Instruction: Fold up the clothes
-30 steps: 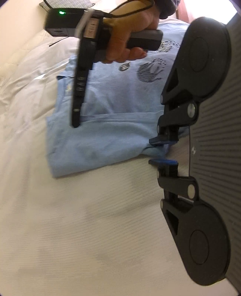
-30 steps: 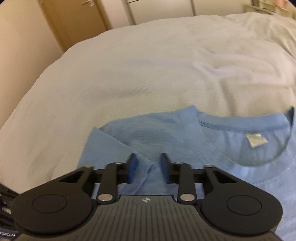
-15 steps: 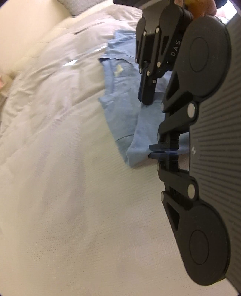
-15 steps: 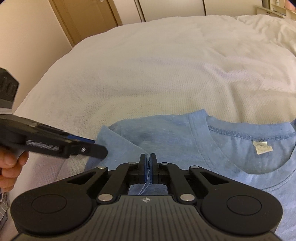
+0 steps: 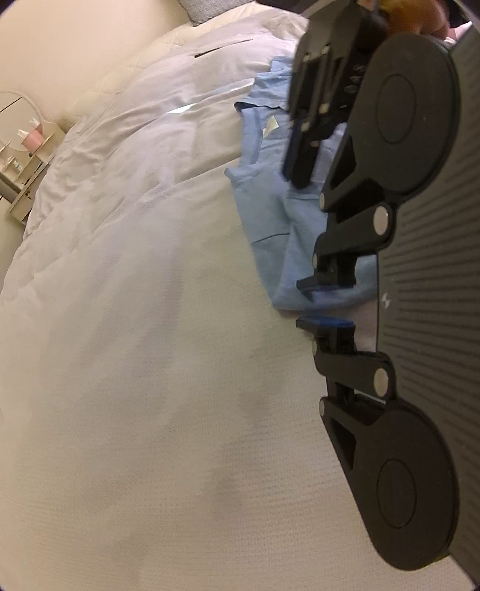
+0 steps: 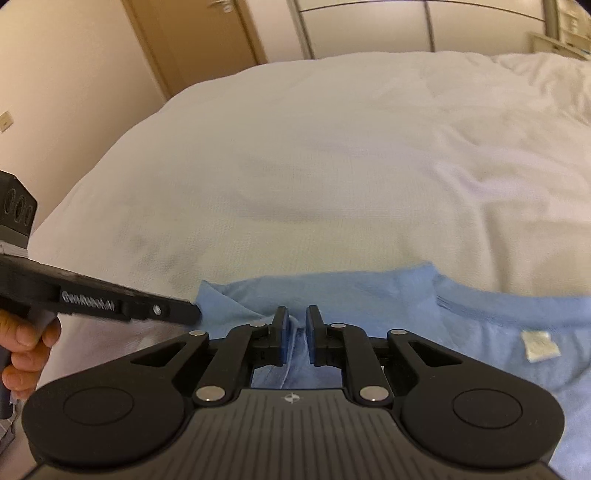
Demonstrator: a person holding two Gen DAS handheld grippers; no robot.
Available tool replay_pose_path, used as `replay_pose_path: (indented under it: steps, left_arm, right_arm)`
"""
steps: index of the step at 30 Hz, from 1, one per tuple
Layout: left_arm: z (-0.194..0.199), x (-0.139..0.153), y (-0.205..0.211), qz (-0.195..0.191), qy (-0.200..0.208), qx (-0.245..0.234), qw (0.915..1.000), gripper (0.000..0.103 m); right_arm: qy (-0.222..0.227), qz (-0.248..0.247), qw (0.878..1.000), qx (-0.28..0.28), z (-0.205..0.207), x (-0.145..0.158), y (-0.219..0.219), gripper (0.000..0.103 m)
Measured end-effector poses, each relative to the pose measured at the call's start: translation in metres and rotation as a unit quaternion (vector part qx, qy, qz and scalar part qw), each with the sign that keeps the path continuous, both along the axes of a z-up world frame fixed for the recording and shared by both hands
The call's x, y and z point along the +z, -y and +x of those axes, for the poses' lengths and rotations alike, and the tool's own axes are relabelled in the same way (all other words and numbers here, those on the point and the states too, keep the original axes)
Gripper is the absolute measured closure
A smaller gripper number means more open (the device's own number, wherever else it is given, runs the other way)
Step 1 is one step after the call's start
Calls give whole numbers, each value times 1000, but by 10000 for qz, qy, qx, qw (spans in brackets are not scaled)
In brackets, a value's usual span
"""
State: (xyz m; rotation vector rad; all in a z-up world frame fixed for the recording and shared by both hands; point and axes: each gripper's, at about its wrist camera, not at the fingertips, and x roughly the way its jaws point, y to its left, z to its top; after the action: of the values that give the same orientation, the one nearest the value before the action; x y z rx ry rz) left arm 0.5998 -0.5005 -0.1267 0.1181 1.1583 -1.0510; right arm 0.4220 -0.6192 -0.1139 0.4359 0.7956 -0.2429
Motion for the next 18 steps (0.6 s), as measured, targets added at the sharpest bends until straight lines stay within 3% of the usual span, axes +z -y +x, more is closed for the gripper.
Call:
replay_pose_path:
  steps: [2,4,10,15,18]
  left_arm:
    - [3,-3,7,34,27,-122,9999,93]
    - [5,-5,8,96,191,-144,9997,102]
    - [15,0,-4,120,277,24,9995,103]
    - [-12,25,-25,55,343,-387,9986,99]
    - [-43,27,-41,113,186,-720,9972,92]
  right_arm:
    - [-52,79,10000,-32,-4,-3,-3,85]
    - [-117,139,9998,8,-6,-6,-8,83]
    - [-143,82,9999,40,0,-11,-15,83]
    - [-76,38,9994,-345,-10,1,-13,83]
    - [-5,175,9991,-394,-29,11,-26,83]
